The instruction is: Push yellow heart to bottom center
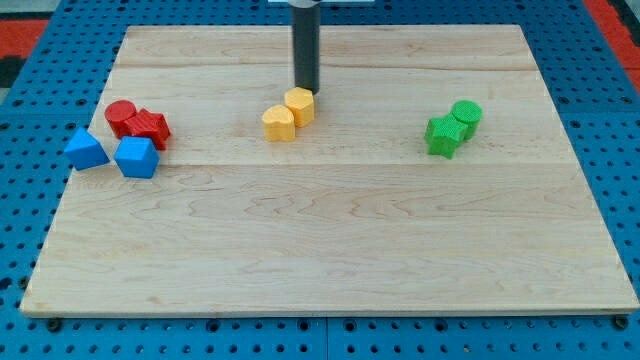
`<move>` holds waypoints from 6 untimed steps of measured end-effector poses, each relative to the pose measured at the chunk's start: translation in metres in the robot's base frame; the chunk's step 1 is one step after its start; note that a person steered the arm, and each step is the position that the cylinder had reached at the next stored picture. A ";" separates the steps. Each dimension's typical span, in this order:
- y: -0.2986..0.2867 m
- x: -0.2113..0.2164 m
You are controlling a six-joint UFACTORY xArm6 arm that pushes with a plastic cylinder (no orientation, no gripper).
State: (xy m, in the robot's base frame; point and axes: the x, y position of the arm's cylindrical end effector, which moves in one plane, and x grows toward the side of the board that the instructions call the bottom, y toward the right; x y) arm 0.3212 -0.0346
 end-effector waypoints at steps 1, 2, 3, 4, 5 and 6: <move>-0.036 0.008; -0.040 0.049; -0.028 0.075; -0.032 0.063; 0.007 0.090; 0.024 0.112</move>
State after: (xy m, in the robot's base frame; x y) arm 0.4329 -0.0105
